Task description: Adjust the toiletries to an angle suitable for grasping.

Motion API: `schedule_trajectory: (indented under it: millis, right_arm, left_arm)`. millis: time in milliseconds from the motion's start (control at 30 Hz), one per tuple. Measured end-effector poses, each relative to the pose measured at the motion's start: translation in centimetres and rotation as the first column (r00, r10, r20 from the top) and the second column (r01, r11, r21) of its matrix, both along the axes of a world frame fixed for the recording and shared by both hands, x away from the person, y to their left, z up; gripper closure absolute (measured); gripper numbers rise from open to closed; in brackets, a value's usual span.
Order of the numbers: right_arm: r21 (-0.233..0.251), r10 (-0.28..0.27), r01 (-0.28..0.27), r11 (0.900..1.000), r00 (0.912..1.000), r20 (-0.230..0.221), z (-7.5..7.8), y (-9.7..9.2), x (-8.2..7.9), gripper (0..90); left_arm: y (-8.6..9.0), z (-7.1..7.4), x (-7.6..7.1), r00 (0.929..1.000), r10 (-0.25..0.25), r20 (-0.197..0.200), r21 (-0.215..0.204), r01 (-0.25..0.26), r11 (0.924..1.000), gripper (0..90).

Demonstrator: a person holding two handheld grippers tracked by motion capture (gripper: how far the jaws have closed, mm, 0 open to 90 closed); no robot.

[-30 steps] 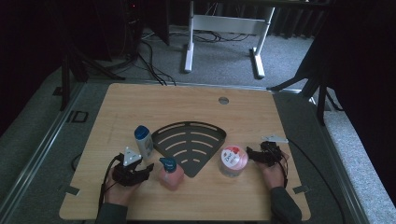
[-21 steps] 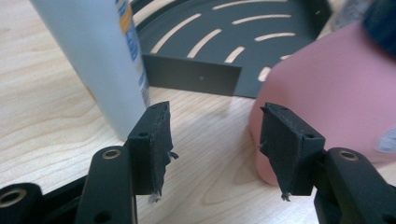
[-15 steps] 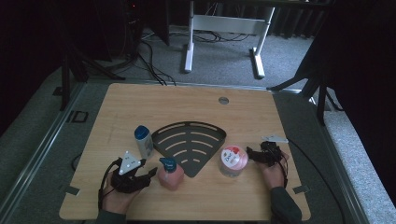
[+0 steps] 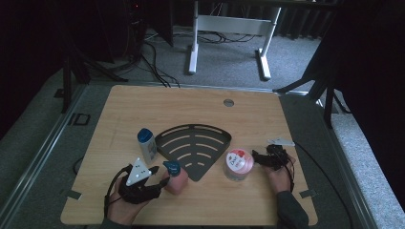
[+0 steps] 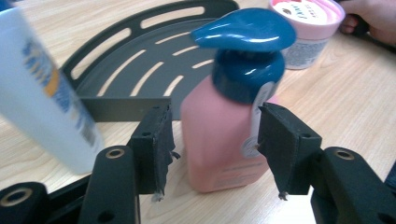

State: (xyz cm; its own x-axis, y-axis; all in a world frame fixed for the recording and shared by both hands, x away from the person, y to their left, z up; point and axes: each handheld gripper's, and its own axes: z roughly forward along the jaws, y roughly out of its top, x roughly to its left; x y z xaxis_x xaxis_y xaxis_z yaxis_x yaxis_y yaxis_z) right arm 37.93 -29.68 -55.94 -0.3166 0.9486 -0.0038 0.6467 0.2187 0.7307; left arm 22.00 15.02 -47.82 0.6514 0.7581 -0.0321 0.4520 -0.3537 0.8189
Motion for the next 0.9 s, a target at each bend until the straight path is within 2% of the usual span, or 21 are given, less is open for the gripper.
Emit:
schedule_trajectory:
  millis: [200,300,400,433,667,900]
  right_arm:
    - [0.0,0.0,0.0,1.0,1.0,0.0,0.0,0.0,0.0,21.1]
    - [0.0,0.0,0.0,1.0,1.0,0.0,0.0,0.0,0.0,21.1]
    - [0.0,0.0,0.0,1.0,1.0,0.0,0.0,0.0,0.0,21.1]
    - [0.0,0.0,0.0,1.0,1.0,0.0,0.0,0.0,0.0,21.0]
    - [0.0,0.0,0.0,1.0,1.0,0.0,0.0,0.0,0.0,21.1]
    - [0.0,0.0,0.0,1.0,1.0,0.0,0.0,0.0,0.0,21.1]
  left_arm:
    - [-1.4,0.1,0.5,0.9997,-0.022,0.014,0.0,0.022,0.9998,41.9]
    - [-2.1,0.0,1.0,0.9996,-0.024,0.018,0.013,0.024,0.9996,42.0]
    - [-2.4,0.0,1.2,0.9994,-0.027,0.022,0.005,0.027,0.9996,43.1]
    - [-2.6,0.1,1.2,0.9991,-0.028,0.032,0.021,0.027,0.9994,43.4]
    - [-2.8,0.4,0.9,0.9977,-0.027,0.063,0.051,0.023,0.9984,46.5]
    - [-2.4,0.6,1.2,0.9981,-0.017,0.06,0.055,0.014,0.9984,49.3]
